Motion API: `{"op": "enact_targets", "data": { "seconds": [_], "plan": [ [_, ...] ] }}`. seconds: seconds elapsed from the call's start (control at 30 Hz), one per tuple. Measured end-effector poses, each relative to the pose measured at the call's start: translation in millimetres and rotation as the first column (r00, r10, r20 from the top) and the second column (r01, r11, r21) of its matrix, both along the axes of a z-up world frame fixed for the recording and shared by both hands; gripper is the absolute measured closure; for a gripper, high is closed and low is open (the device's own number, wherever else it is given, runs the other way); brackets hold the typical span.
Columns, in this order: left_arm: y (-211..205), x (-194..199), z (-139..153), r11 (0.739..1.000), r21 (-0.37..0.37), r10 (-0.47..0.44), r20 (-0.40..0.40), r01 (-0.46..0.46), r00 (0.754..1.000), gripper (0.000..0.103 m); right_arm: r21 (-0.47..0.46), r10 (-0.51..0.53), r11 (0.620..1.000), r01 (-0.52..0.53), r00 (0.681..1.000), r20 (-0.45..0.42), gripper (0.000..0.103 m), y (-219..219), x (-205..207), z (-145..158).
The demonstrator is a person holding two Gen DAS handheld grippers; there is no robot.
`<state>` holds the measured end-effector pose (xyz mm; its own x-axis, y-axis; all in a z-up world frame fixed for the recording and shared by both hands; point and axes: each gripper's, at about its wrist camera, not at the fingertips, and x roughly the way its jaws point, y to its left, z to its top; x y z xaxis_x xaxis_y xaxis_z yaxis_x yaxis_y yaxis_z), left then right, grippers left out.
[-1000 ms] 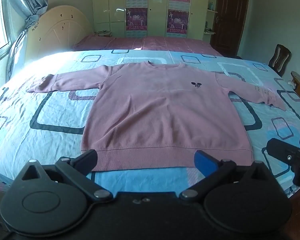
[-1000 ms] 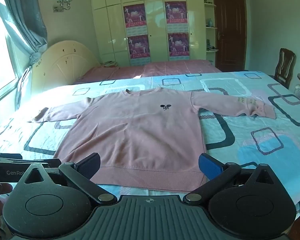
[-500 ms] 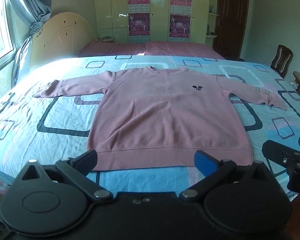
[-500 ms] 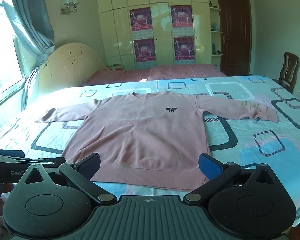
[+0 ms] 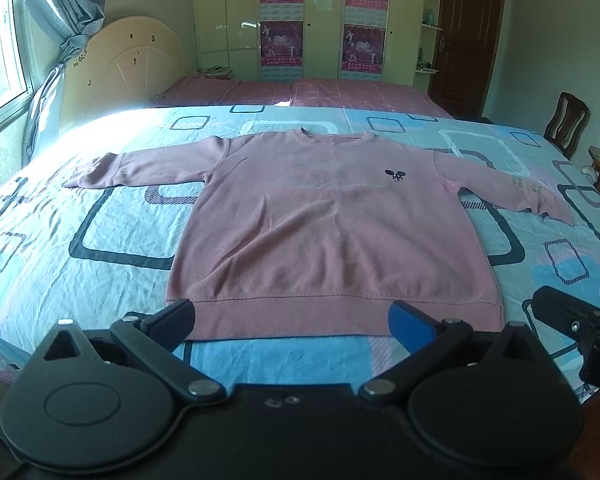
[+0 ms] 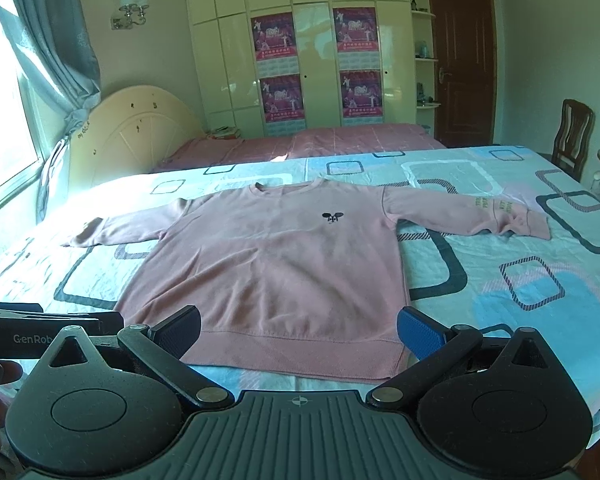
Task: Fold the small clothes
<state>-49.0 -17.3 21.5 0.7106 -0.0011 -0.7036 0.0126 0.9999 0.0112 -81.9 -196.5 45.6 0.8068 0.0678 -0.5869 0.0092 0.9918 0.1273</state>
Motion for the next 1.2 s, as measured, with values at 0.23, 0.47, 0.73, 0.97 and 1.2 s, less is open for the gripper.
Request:
{"op": "enact_targets", "data": {
  "seconds": [0.23,0.47,0.73,0.97,1.2],
  "plan": [
    [-0.6,1.2,-0.2,1.000,0.001,0.006,-0.004,-0.006,1.000,0.000,0.006,-0.004,1.000,0.004,1.000,-0.008,0.000,-3.6,1.8,-1.9],
    [2.9,2.0,-0.6,1.000,0.001,0.016,-0.008,-0.016,1.000,0.000,0.004,-0.003,1.000,0.003,1.000,-0.011,0.000,-2.7,1.7,-2.5],
    [3.5,3.1,-0.2,1.000,0.006,0.016,-0.002,-0.016,1.000,0.000,0.005,-0.011,1.000,0.011,1.000,-0.010,0.000,-2.9,2.0,-2.5],
    [7.5,5.5,0.4,1.000,0.003,0.021,0.001,-0.021,1.000,0.000,0.003,-0.017,1.000,0.018,1.000,-0.011,0.000,-3.0,4.0,-2.2],
    [9.7,8.4,-0.2,1.000,0.002,0.020,0.002,-0.020,1.000,0.000,0.000,-0.027,1.000,0.027,1.000,-0.011,0.000,-1.6,6.4,-2.4]
  ]
}}
